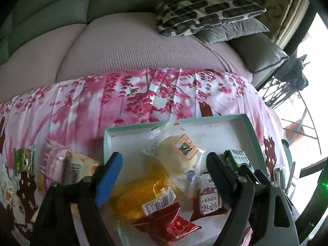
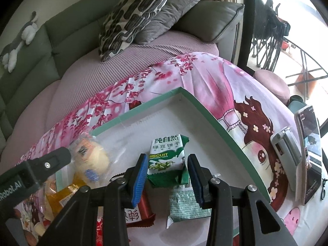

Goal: Organize snacks
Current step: 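Open both tools to release the packs in the tray, then withdraw both open tools from the tray back toward the remaining snacks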

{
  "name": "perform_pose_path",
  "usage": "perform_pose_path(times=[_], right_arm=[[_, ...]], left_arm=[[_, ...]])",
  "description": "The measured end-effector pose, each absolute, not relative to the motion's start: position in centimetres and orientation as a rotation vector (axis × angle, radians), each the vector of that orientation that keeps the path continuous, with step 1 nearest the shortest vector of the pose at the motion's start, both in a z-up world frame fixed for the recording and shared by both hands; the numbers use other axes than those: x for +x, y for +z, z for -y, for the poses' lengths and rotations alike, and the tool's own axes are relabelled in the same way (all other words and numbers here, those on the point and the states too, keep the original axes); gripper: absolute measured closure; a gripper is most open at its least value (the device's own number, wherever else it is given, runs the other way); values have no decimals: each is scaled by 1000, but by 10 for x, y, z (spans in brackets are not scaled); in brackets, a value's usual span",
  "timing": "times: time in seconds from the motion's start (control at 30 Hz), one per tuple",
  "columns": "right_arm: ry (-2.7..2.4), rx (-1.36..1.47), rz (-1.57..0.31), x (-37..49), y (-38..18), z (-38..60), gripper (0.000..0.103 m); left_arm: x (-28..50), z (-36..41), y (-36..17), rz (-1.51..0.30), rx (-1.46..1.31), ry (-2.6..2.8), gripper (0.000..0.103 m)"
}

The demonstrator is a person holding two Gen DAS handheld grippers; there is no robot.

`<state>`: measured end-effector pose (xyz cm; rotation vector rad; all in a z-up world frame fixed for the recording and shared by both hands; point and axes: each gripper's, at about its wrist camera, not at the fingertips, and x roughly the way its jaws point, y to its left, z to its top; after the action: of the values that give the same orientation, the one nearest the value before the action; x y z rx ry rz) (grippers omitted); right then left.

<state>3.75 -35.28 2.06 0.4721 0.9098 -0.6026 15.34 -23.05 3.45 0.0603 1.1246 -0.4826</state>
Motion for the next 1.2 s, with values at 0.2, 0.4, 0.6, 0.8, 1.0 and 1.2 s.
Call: perform_pose_path(times=[0.2, 0.4, 0.6, 0.8, 1.0, 1.2], right_arm=[[-597, 455, -937, 37, 23, 351, 36], [-592, 457, -953, 35, 22, 353, 16], [-577, 470, -957, 36, 20, 354, 0], [-581, 467, -942, 35, 21, 354, 0], [-577, 465, -936, 35, 23, 353, 0], [-543, 448, -910, 37, 31, 344, 0]], left_arm=[[149, 223, 46, -1079, 81, -453, 15], [149, 213, 48, -1049, 92, -407, 5], [149, 199, 44, -1046, 80, -369, 5], [146, 188, 42, -1011, 81, -343, 5], [141, 173, 41, -982, 80, -350, 4], [134, 147, 47, -923, 43, -345, 4]])
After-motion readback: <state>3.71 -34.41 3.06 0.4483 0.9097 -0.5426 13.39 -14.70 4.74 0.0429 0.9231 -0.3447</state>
